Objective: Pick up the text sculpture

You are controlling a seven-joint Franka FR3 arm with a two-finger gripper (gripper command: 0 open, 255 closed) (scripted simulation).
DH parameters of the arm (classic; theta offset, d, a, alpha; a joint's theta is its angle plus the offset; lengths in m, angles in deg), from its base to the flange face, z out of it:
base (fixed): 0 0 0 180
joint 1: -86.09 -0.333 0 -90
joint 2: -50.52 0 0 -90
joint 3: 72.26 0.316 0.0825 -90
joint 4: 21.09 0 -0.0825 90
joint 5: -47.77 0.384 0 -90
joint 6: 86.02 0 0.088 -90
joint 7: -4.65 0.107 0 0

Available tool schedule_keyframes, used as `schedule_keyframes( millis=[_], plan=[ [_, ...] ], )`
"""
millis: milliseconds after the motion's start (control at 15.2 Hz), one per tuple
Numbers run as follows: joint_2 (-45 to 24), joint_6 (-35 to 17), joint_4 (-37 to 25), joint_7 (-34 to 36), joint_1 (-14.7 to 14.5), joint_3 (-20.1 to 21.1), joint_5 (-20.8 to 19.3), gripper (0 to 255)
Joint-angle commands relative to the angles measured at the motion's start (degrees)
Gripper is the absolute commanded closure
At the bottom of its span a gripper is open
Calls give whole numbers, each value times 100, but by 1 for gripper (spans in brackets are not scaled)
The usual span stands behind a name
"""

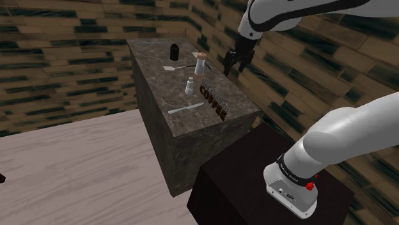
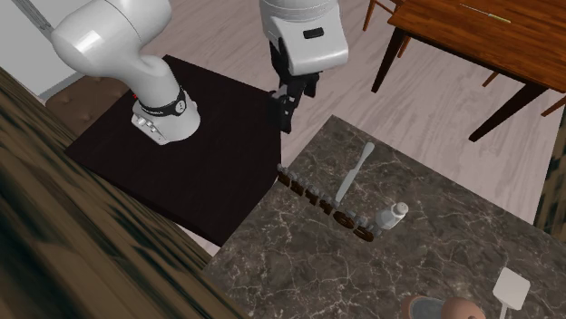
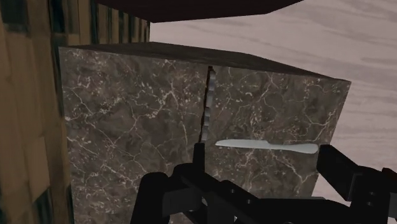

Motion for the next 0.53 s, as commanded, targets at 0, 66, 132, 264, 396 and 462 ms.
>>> schedule_keyframes(
  millis=[0, 66, 132, 264, 396, 462],
  plan=[
    [-361, -380, 32, -11, 40, -41, 2, 0],
    [-561, -557, 19, -9, 53, -56, 8, 0],
    [-766, -730, -2, -7, 66, -71, 16, 0],
    [-1188, -1064, -67, -8, 90, -102, 37, 0],
    [-1621, -1380, -163, -14, 113, -133, 66, 0],
    [-1842, -1529, -223, -19, 124, -148, 84, 0]
  ],
)
